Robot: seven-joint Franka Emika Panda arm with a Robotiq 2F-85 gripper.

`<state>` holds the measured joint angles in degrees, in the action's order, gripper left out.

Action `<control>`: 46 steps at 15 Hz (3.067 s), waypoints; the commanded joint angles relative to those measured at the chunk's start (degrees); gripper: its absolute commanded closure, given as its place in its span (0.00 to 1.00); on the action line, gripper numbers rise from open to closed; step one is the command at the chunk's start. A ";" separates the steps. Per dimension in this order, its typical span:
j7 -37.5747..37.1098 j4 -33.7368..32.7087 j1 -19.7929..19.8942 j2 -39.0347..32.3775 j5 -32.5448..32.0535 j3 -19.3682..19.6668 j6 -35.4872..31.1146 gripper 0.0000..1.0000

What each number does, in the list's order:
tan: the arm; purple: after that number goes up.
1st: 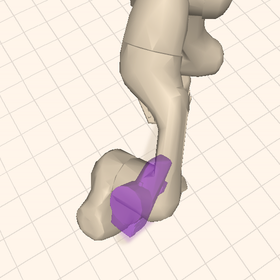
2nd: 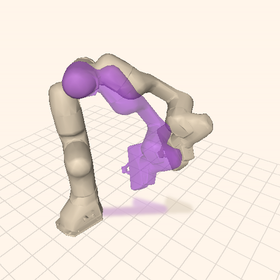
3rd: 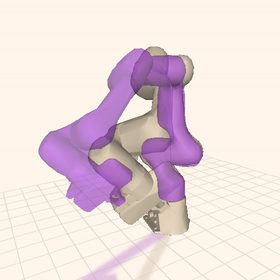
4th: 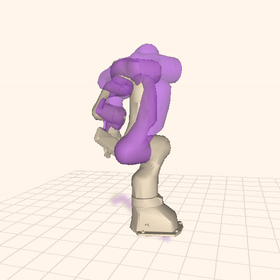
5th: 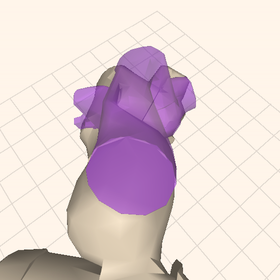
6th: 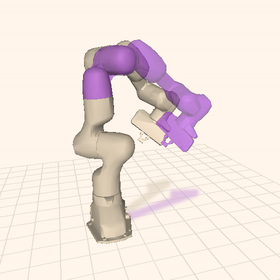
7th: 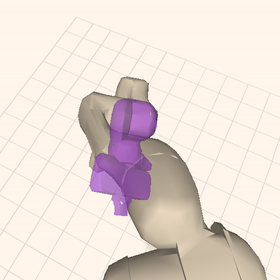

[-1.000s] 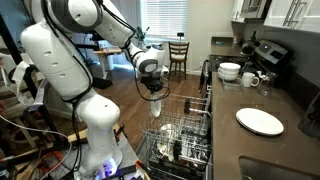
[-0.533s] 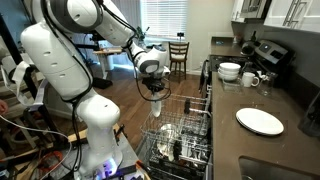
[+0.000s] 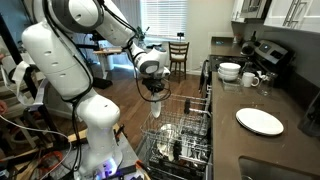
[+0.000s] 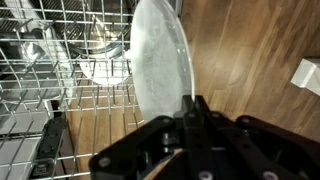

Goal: Pick a plate on the counter and put it in the dishwasher

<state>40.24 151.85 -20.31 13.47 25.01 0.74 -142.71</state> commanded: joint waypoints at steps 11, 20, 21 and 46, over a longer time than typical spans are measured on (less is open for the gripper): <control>11.36 -1.49 3.35 -3.84 8.58 0.86 -0.26 0.98; 15.43 -3.81 6.64 -8.64 8.90 -0.14 -0.01 0.98; 15.80 -4.12 7.00 -9.20 8.81 -0.30 -0.02 0.98; 25.43 -9.34 15.10 -18.36 12.99 -4.78 0.53 0.98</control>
<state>62.79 144.10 -7.09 -3.82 35.74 -2.54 -142.81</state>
